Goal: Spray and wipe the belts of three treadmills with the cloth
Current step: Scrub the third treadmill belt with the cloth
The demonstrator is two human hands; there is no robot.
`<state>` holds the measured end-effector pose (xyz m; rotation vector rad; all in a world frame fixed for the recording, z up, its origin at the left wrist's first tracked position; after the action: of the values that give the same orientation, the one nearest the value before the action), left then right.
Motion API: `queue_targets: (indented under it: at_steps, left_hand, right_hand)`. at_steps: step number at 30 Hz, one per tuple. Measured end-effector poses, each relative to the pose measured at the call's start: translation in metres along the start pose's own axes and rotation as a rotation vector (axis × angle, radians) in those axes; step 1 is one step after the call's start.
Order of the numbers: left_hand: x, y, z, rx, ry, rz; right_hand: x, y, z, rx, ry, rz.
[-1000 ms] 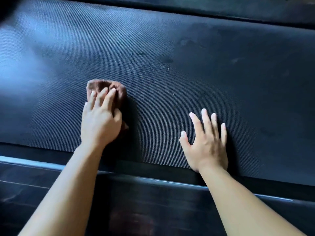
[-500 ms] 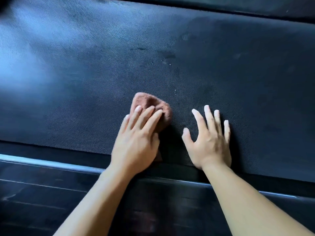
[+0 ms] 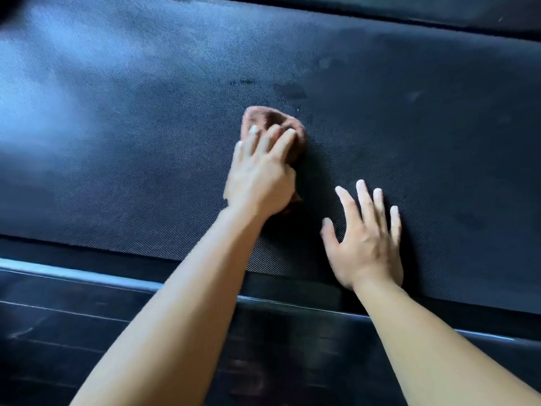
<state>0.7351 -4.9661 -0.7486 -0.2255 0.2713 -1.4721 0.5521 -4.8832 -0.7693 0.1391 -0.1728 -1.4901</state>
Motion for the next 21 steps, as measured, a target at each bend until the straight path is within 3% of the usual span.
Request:
queue_targets:
  at_steps: [5,10,16,21]
  left_hand:
    - [-0.076,-0.026,-0.014,-0.025,0.026,-0.151]
    - [-0.114,0.045,0.003,0.019,-0.037,-0.029]
    - [-0.038,0.088,0.021,-0.029,-0.073,0.234]
    - [0.022,0.028,0.005,0.015,-0.031,0.13]
  right_hand:
    - [0.002,-0.001,0.0,0.008,-0.003,-0.002]
    - [0.0,0.001,0.002,0.025,-0.036,0.0]
    - [0.0,0.001,0.002,0.027,-0.031,0.001]
    - [0.0,0.0,0.001,0.022,-0.013,-0.005]
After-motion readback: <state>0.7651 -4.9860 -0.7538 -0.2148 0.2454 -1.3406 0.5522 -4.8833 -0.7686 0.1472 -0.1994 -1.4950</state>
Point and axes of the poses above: each hand's wrist, its own x-axis towards the middle knuckle, its own z-axis out of the back of the hand, y = z × x, the point moved 7 cm from there along x, towards the middle knuckle, and after that the axes turned 6 degrees about z, right-handed, at the moved point
